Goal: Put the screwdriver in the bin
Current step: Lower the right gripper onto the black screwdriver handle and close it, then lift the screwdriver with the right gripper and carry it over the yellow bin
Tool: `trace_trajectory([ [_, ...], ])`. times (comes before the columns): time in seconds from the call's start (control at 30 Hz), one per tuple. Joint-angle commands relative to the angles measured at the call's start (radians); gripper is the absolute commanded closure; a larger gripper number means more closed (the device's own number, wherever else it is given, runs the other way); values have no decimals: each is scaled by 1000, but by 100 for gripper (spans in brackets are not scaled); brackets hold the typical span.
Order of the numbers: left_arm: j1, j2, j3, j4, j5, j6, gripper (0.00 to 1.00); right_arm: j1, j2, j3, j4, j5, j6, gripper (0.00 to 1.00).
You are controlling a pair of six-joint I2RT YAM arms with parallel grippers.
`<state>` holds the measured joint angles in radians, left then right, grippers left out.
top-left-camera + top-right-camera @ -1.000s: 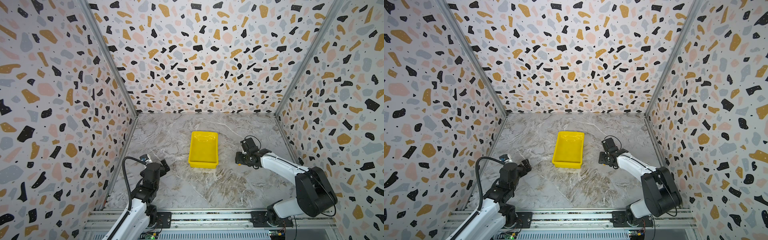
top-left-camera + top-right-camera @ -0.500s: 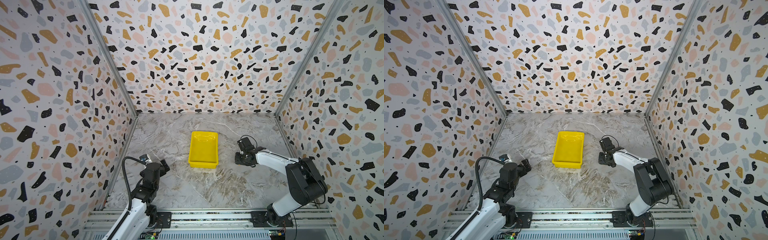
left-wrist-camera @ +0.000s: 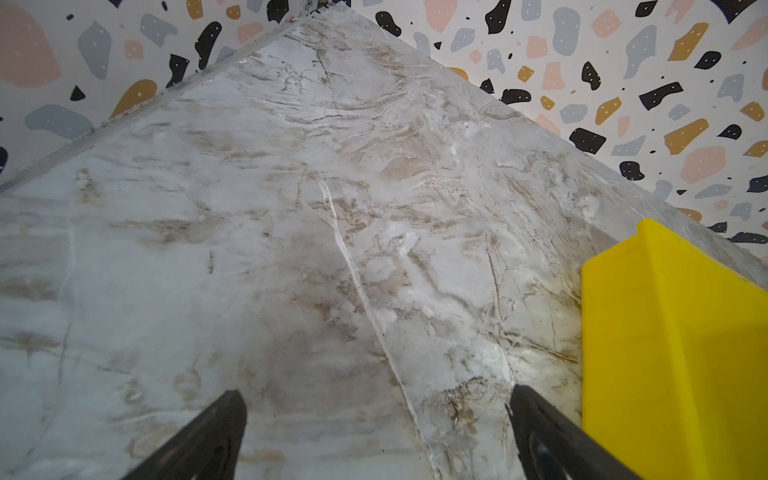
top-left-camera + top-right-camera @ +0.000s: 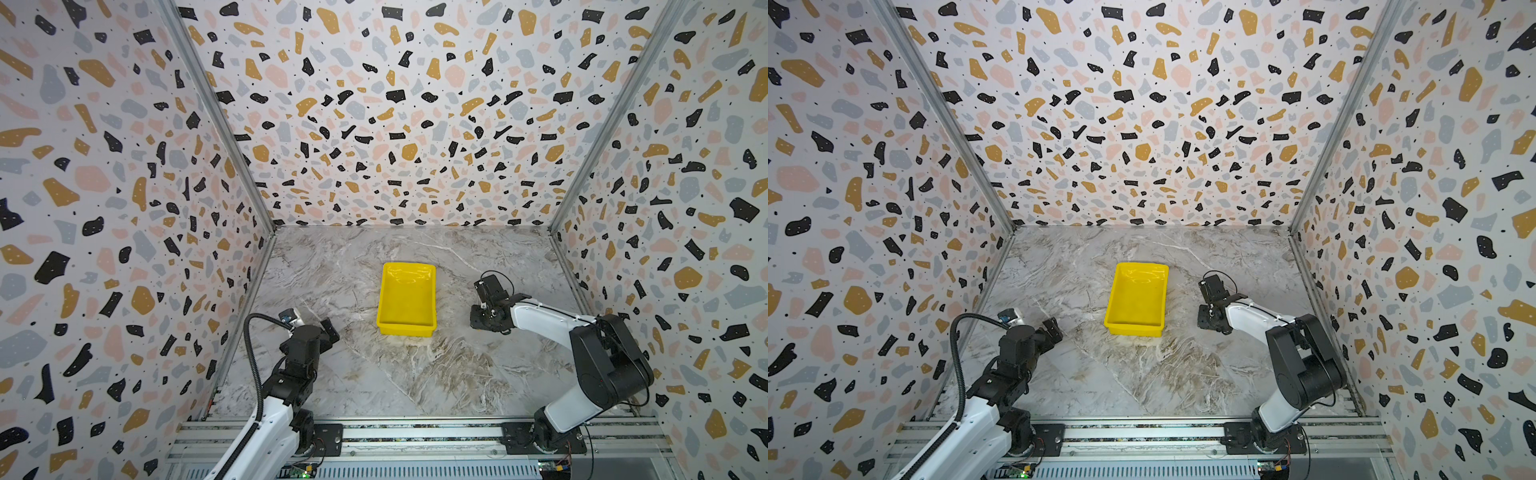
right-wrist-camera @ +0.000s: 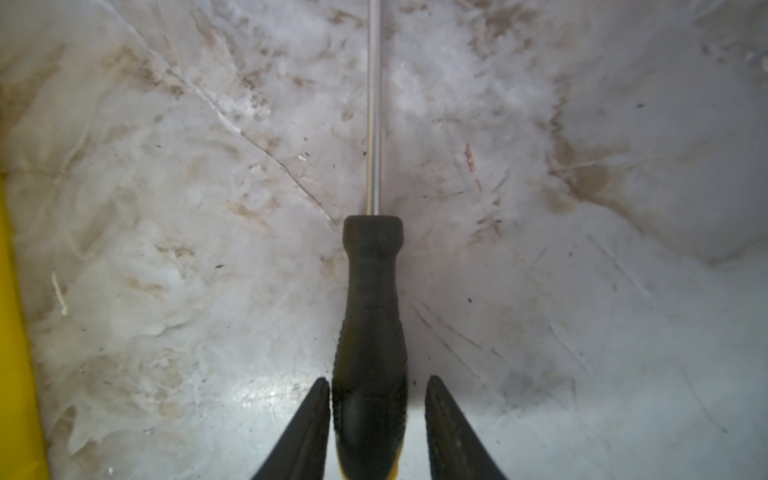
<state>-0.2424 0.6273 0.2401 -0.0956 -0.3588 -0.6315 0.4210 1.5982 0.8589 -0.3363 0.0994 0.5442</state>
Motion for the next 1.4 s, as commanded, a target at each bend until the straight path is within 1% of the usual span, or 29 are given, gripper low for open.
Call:
trace_trajectory([
  [0.0, 2, -9, 8, 24, -16, 1, 0, -2, 14, 33, -8, 13, -10, 59],
  [0.3, 3, -9, 8, 27, -16, 0, 0, -1, 22, 33, -6, 16, -10, 59],
  [0.4, 3, -10, 7, 27, -16, 1, 0, -1, 16, 30, -4, 23, -11, 61],
  [0.47, 2, -9, 7, 27, -16, 1, 0, -1, 14, 28, -3, 22, -13, 63],
  [0.53, 3, -10, 8, 27, -16, 1, 0, -1, 10, 29, -4, 20, -15, 70],
  [0.6, 3, -9, 7, 26, -16, 1, 0, -1, 8, 29, -5, 23, -15, 72],
  [0.7, 3, -12, 7, 27, -16, 1, 0, -1, -2, 27, -11, 25, -16, 79],
  [0.77, 2, -12, 6, 27, -16, 1, 0, -1, -14, 27, -18, 23, -14, 81],
  [0.8, 2, -11, 6, 27, -16, 1, 0, -1, -26, 27, -23, 23, -13, 83],
  [0.97, 3, -12, 7, 25, -15, 0, 0, 9, -124, 32, -58, 12, 20, 85],
  [1.07, 4, -14, 6, 24, -12, 0, 0, 51, -201, 40, -70, 12, 67, 85],
  [1.2, 3, -13, 6, 25, -3, 1, 0, 155, -273, 69, -66, 21, 158, 86],
  [1.37, 3, -14, 5, 25, 1, 3, 0, 303, -263, 146, -29, 48, 273, 86],
])
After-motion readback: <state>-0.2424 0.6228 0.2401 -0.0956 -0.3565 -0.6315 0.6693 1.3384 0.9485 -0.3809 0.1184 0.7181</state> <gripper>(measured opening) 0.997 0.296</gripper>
